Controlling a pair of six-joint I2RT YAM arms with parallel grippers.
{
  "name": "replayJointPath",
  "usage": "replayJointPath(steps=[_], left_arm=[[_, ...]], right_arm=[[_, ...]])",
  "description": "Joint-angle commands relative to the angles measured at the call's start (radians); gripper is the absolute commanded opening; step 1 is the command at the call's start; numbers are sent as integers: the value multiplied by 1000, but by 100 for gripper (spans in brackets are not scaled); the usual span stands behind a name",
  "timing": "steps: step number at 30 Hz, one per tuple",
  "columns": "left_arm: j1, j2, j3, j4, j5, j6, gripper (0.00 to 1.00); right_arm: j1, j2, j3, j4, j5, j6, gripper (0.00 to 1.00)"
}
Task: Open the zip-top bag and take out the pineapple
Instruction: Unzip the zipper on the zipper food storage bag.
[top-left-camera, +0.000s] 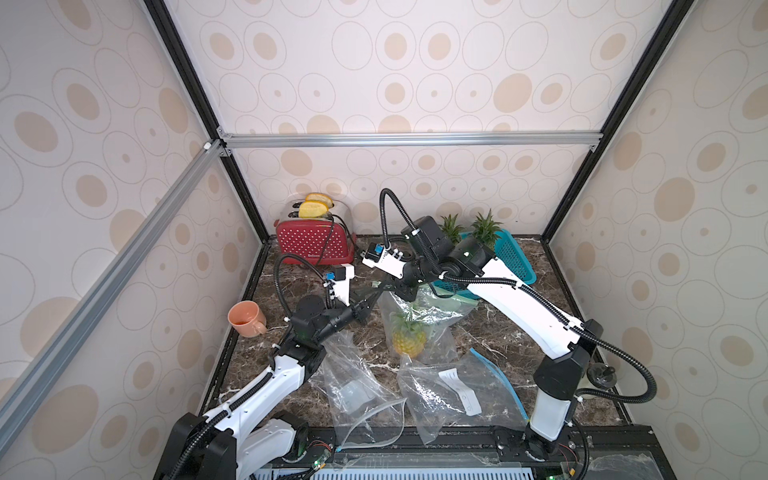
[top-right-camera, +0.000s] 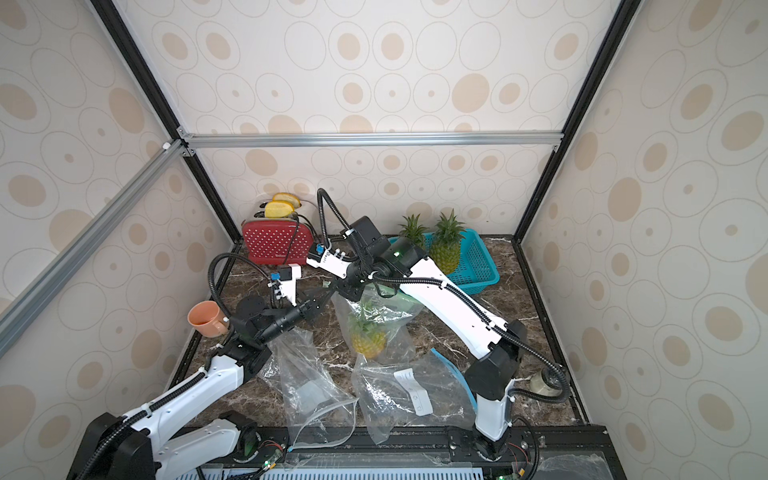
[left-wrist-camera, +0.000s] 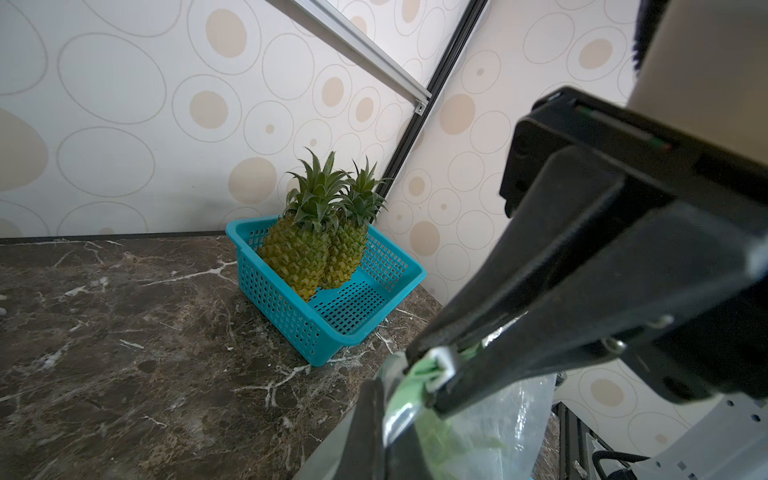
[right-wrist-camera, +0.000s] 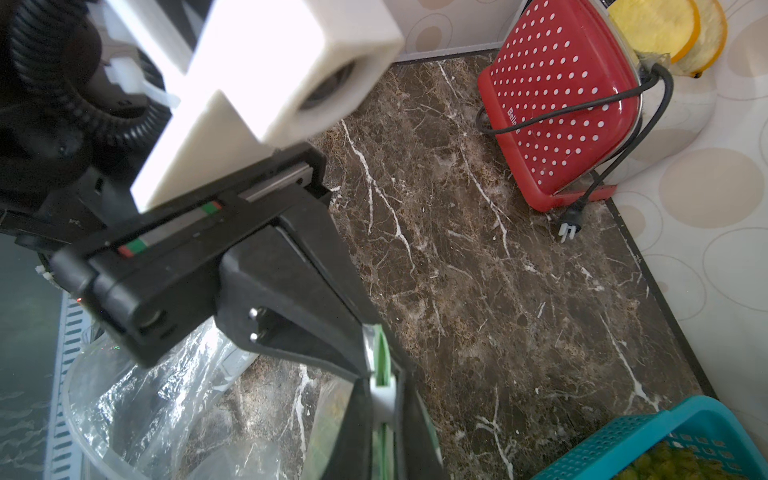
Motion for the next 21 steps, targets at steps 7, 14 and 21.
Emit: replayJointPath(steps=[7, 14, 21], left_arm=[[20, -44, -10, 17, -111, -15, 0], [20, -77, -17, -33, -148, 0, 0], [26, -109, -6, -113, -228, 24, 0]], right_arm=[[-48, -143, -79, -93, 120, -20, 0], [-65, -224, -120, -151, 199, -18, 0], [-75, -379, -215, -205, 310, 20, 0]])
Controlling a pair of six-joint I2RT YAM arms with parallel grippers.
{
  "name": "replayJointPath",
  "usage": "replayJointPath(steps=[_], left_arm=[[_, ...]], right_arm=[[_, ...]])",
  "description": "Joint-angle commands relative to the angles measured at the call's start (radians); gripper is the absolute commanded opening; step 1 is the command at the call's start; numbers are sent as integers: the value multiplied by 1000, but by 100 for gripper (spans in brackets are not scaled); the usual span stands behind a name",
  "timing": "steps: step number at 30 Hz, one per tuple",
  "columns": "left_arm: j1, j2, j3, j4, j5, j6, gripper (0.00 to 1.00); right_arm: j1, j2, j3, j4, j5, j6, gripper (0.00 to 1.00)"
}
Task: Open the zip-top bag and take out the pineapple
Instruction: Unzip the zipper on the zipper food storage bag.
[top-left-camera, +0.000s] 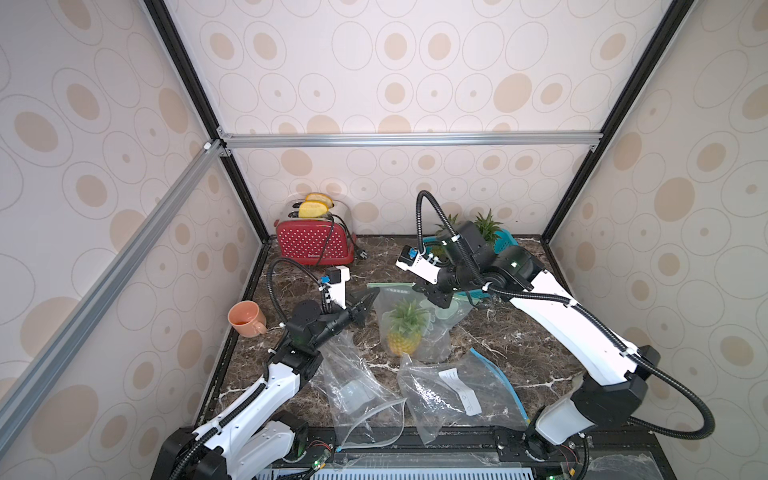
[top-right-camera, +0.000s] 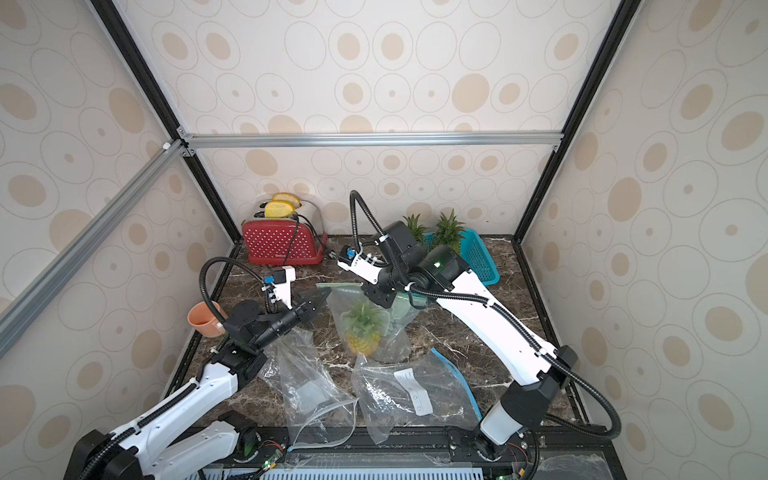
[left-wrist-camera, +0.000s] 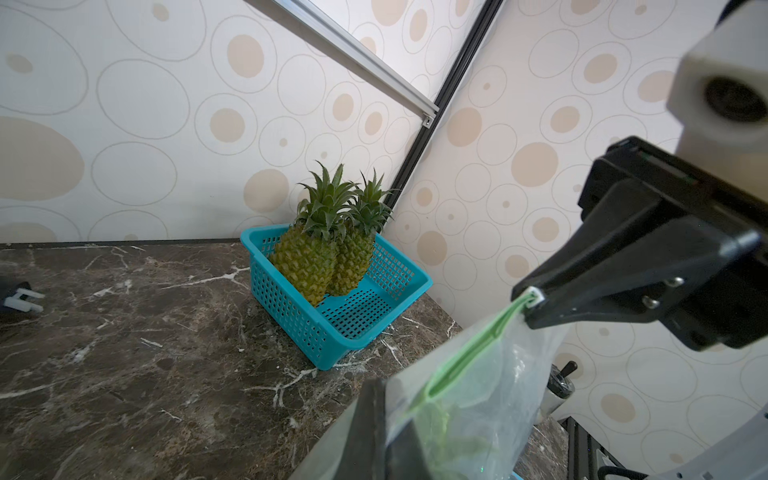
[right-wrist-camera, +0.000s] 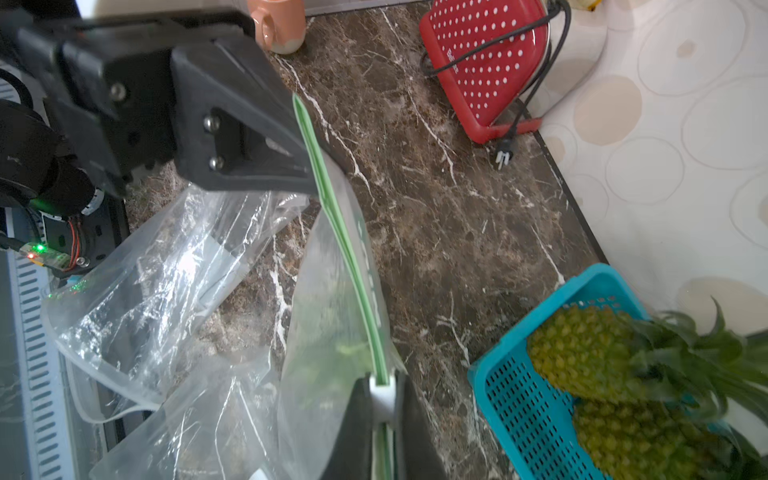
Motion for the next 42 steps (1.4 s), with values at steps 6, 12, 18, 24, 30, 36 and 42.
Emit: replayJointPath(steps=[6, 12, 18, 24, 30, 36, 42], left_arm=[[51, -48, 9, -82, -210, 13, 0], [79, -105, -3, -146, -249, 10, 0], [96, -145, 0, -202, -248, 19, 0], [97, -118, -14, -169, -224, -5, 0], [97, -59, 12, -144, -130, -20, 2], [97, -25, 51, -136, -2, -25, 17], [96, -52, 69, -145, 72, -32, 31]], right_arm=[[-38, -191, -80, -134, 201, 45, 0], [-66, -262, -147, -124, 225, 58, 0], [-107, -291, -194, -112, 207, 58, 0], [-128, -298, -226, -80, 154, 58, 6], [-127, -266, -167, -65, 78, 68, 35], [-112, -220, -66, -60, 13, 122, 39], [-54, -76, 102, -55, -37, 200, 21]])
